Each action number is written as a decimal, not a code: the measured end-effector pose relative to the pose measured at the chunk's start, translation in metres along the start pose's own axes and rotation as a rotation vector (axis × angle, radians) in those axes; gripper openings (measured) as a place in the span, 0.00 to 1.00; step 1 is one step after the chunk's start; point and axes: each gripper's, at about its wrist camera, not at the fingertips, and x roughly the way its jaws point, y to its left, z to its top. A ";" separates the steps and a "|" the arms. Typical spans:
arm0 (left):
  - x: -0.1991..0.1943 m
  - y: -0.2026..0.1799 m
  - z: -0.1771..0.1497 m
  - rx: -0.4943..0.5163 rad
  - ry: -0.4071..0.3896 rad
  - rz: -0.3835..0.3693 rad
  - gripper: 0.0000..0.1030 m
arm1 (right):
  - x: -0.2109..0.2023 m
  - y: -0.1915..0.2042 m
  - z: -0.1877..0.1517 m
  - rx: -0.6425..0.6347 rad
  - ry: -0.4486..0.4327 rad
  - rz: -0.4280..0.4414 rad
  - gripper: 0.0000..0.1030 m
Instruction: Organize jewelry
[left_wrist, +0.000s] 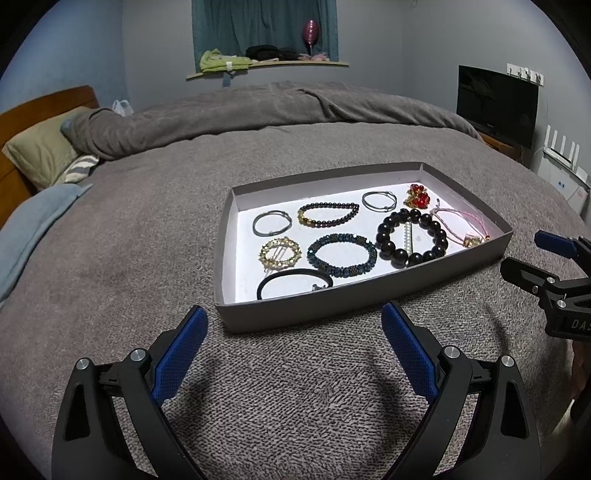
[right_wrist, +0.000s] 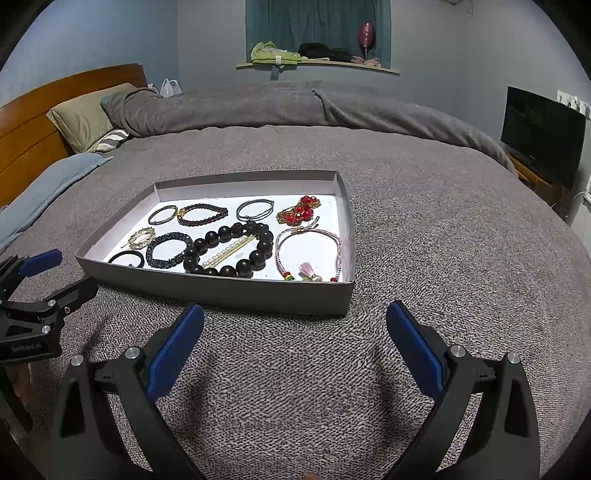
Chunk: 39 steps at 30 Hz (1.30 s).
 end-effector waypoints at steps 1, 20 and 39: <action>0.000 0.000 0.000 0.001 0.000 0.000 0.92 | 0.000 0.000 0.000 0.000 0.000 0.000 0.95; 0.000 -0.001 0.000 0.004 -0.003 0.001 0.92 | 0.002 -0.001 -0.002 -0.005 0.000 -0.001 0.95; -0.002 -0.004 0.000 0.048 -0.046 -0.012 0.92 | 0.003 -0.004 -0.003 -0.006 0.000 -0.001 0.95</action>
